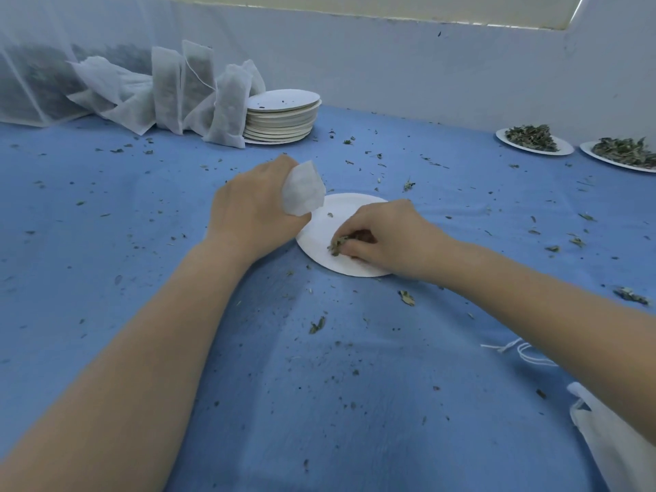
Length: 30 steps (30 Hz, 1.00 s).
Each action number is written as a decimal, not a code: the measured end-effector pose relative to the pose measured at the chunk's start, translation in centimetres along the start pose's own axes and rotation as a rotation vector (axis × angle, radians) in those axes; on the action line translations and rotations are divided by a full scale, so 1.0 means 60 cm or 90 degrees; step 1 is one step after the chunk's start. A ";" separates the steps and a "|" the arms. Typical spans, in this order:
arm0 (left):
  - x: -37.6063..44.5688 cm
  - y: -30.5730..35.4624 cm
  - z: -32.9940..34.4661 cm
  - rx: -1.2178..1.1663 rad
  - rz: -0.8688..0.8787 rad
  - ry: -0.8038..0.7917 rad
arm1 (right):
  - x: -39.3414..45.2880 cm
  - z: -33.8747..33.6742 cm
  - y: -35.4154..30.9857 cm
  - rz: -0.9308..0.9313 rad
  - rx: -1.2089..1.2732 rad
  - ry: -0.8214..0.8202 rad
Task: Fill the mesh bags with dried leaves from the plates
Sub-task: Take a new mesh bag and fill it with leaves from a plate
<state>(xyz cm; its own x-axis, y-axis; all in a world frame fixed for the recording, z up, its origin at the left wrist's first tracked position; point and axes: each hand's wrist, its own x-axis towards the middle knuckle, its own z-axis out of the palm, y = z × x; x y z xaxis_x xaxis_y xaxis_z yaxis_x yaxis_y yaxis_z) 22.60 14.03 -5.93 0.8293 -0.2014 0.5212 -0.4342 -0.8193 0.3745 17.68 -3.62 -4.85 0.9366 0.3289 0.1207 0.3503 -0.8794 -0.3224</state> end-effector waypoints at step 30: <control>-0.002 -0.017 -0.004 -0.173 -0.059 -0.018 | 0.058 -0.083 -0.056 -0.074 0.107 0.086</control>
<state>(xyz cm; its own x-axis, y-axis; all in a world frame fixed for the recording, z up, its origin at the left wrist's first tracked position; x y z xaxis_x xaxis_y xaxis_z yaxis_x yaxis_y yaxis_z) 22.89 15.01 -6.20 0.8777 -0.1503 0.4550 -0.4314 -0.6614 0.6136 19.78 -1.24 1.33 0.8855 0.3658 0.2864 0.4614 -0.7646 -0.4500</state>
